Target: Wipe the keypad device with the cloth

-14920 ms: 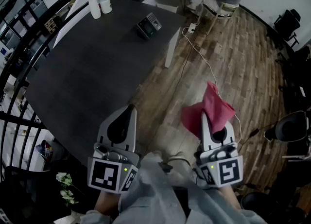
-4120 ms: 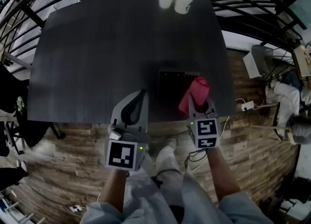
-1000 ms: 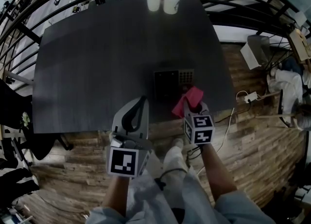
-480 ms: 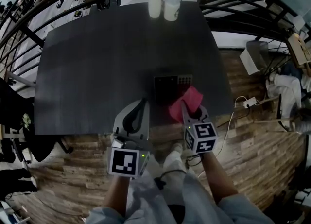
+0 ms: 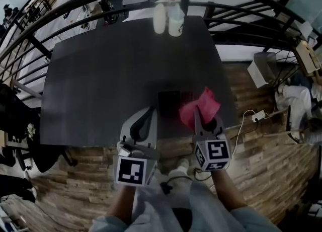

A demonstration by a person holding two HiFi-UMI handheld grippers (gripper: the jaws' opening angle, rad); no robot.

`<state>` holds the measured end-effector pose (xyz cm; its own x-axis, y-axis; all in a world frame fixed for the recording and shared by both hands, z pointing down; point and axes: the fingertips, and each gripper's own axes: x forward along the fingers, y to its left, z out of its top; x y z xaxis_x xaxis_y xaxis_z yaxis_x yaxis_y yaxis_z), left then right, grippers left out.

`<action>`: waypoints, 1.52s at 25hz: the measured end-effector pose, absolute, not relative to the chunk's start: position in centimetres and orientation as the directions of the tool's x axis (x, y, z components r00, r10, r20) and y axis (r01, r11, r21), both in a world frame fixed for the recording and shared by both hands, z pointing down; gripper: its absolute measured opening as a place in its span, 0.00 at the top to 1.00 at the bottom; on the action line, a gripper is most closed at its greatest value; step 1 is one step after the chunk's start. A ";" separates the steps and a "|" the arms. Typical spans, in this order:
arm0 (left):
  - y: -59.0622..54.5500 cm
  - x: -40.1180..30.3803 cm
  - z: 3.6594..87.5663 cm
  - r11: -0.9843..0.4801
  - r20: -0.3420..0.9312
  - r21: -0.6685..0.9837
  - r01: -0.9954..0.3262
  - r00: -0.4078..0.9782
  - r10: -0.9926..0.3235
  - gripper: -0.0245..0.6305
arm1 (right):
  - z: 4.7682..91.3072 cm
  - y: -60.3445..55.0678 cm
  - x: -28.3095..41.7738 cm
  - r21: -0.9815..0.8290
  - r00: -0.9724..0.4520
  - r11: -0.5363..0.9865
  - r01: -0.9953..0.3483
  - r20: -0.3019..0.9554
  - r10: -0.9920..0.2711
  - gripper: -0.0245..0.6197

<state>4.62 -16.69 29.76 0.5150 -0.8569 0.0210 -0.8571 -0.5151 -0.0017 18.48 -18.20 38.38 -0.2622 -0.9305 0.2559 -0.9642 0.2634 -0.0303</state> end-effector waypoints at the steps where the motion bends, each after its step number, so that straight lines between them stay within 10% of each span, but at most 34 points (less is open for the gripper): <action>1: -16.6 4.8 29.3 -0.517 0.012 -0.007 -0.856 0.517 -0.856 0.95 | 37.6 -18.1 18.6 -0.025 -0.260 0.262 -0.965 0.235 -0.936 0.92; 38: -14.3 7.5 21.7 -0.471 -0.157 -0.072 -0.879 0.477 -0.865 0.95 | 28.0 -15.2 22.1 -0.013 -0.253 0.253 -0.967 0.014 -0.967 0.92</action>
<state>7.49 -14.28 21.74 0.4768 -0.8649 -0.1567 -0.8789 -0.4714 -0.0724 22.08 -15.17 27.97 -0.2529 -0.9674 0.0139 -0.9674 0.2527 -0.0134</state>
